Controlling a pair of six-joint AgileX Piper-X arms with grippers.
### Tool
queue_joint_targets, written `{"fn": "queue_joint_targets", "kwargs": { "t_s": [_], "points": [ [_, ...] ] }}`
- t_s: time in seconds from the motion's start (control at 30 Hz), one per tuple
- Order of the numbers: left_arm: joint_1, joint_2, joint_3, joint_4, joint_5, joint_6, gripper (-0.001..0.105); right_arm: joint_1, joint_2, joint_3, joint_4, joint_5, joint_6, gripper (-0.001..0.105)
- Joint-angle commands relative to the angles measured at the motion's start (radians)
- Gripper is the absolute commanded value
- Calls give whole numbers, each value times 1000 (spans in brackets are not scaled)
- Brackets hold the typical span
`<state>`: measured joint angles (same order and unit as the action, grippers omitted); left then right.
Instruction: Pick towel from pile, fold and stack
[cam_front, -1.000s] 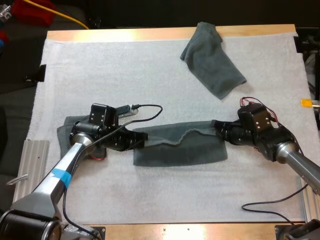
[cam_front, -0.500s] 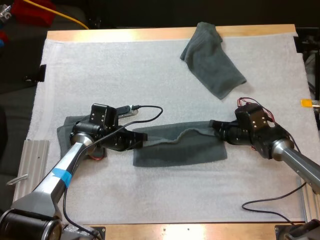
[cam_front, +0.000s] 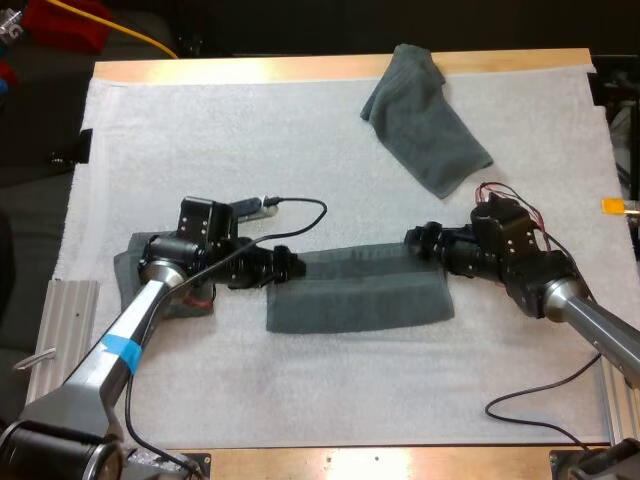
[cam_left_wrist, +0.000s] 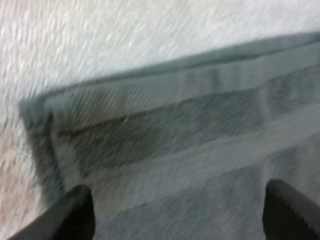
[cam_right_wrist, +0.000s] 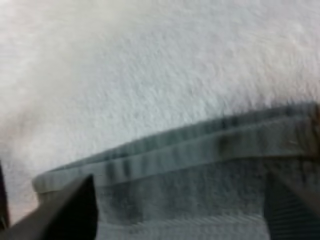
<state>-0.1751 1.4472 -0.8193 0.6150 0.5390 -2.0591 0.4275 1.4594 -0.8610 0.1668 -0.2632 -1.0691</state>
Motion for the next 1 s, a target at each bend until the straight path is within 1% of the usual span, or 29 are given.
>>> {"fn": "queue_joint_targets", "kwargs": {
  "t_s": [0.0,0.17,0.3,0.4,0.6,0.77,0.97],
  "points": [
    [-1,-29,-20,-6,19,5,68,-5,3,-7,-7,-10,-18,71],
    [-1,-129,-36,9,21,27,68,-5,-16,-7,-2,-27,-76,71],
    [-1,-224,-36,59,23,57,68,-5,-65,-7,39,-34,-97,71],
    [-1,-291,-36,109,27,85,68,-5,-109,-7,91,-34,-133,71],
    [-1,-413,-36,215,50,104,68,-5,-195,-7,222,-29,-191,71],
    [-1,-501,-36,294,89,105,68,-5,-263,-7,325,-29,-238,71],
    [-1,-603,-36,361,94,105,68,-5,-336,-7,415,-29,-261,71]
  ]
}}
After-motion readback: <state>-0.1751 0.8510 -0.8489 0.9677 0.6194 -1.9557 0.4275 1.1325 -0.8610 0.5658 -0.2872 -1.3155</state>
